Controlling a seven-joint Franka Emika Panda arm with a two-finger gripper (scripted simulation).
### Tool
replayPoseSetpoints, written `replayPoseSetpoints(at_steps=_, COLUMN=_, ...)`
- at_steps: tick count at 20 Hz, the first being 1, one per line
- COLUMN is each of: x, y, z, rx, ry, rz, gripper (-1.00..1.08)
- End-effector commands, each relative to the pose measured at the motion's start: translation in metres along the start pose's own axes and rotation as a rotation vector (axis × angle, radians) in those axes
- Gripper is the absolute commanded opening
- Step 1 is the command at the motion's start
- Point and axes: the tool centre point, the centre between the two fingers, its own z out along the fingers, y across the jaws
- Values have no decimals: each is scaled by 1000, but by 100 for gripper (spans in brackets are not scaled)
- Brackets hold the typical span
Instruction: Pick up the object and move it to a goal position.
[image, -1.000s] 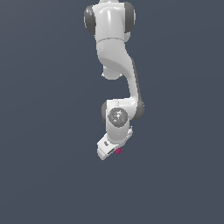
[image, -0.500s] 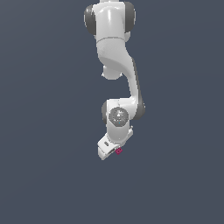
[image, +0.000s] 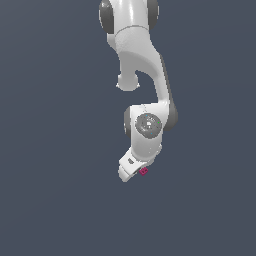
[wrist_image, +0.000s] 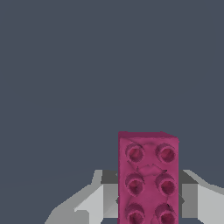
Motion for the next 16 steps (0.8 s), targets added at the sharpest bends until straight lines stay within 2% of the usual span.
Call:
replayPoseSetpoints(at_steps=1, x=12, y=-6, z=-21, rx=-1, ry=1, rz=-1, gripper=-100)
replayPoseSetpoints(at_steps=9, x=49, y=-24, z=-83, rx=-1, ry=1, rz=-1, gripper=-100)
replayPoseSetpoints(at_steps=16, x=65, y=-30, z=-109, rx=-1, ry=1, rz=-1, gripper=-100)
